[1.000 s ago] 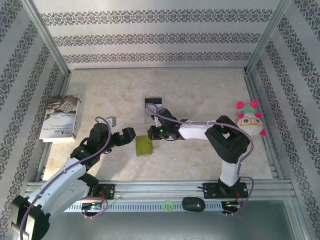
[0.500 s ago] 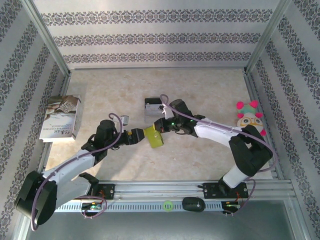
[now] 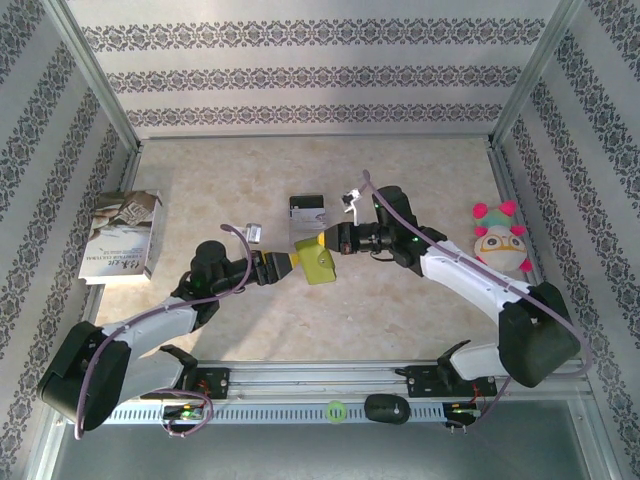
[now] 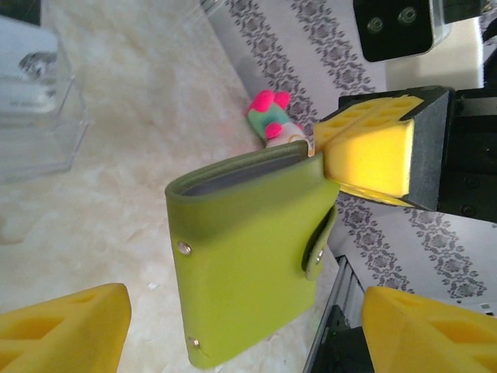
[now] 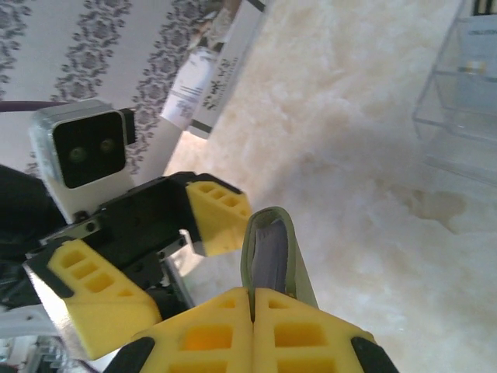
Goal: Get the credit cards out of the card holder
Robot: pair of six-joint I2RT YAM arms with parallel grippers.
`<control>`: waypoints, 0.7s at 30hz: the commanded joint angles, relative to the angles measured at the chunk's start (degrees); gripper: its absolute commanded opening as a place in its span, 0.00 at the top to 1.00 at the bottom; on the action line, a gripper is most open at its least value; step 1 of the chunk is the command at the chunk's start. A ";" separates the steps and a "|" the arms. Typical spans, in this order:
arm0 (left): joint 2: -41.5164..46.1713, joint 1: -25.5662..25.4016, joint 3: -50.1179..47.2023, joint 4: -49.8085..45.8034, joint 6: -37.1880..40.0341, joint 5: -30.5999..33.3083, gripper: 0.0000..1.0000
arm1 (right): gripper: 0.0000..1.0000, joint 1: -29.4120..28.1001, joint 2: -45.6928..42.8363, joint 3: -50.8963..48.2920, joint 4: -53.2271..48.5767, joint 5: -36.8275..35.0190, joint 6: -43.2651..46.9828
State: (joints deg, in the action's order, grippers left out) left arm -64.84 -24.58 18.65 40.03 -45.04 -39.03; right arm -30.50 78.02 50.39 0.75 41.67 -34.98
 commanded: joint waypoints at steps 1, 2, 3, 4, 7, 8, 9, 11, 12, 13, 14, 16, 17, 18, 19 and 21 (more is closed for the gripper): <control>2.50 0.61 -0.01 5.98 1.14 -1.66 0.21 | 1.00 0.18 -2.53 1.52 3.43 5.19 -3.81; 2.85 0.58 0.20 5.89 1.25 -1.96 0.21 | 1.00 0.10 -2.80 1.62 4.47 5.66 -5.01; 3.11 0.66 0.28 6.16 1.20 -2.23 0.21 | 1.00 0.09 -3.15 1.64 5.74 6.23 -6.24; 3.20 0.58 0.32 7.08 0.95 -2.76 0.22 | 1.00 0.01 -3.33 1.64 7.22 6.64 -7.62; 3.23 0.65 -0.15 12.21 -1.46 -4.06 0.24 | 1.00 -0.47 -3.03 1.99 11.58 7.85 -11.46; 3.12 0.60 -0.27 14.20 -2.60 -4.42 0.25 | 1.00 -0.73 -2.77 2.32 13.04 8.23 -12.64; 2.87 0.60 -0.22 15.48 -3.57 -4.90 0.26 | 1.00 -0.99 -2.39 2.56 14.27 8.55 -13.53; 2.45 0.59 0.12 17.52 -5.13 -5.90 0.31 | 1.00 -1.55 -1.59 3.37 16.01 8.86 -14.83; 2.45 0.58 0.15 18.09 -5.63 -6.07 0.33 | 1.00 -1.66 -1.28 3.71 16.73 8.94 -15.24; 2.50 0.58 0.07 18.80 -6.17 -6.21 0.37 | 1.00 -1.75 -0.84 3.87 17.69 8.95 -16.05; 2.69 0.60 -0.02 19.05 -6.63 -6.23 0.42 | 1.00 -1.75 -0.44 4.16 18.07 8.98 -16.40; 3.52 0.59 0.13 18.29 -6.82 -6.08 0.60 | 1.00 -1.86 0.23 4.42 18.23 8.81 -16.64; 4.06 0.57 0.24 17.57 -6.83 -5.93 0.71 | 1.00 -2.00 0.66 4.54 18.43 8.78 -16.85; 4.48 0.50 0.25 17.29 -6.89 -5.95 0.75 | 1.00 -2.10 1.02 4.60 18.40 8.78 -17.11; 4.84 0.44 0.32 17.40 -7.14 -5.86 0.73 | 1.00 -2.27 1.48 4.55 18.70 8.70 -17.32; 5.29 0.33 0.31 17.51 -7.52 -5.52 0.56 | 1.00 -2.37 2.17 4.08 20.23 8.59 -18.53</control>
State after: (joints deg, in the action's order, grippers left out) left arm -61.58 -23.62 18.52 51.90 -51.24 -41.76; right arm -31.73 78.41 53.65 16.84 50.06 -51.44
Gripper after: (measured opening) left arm 0.383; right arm 0.058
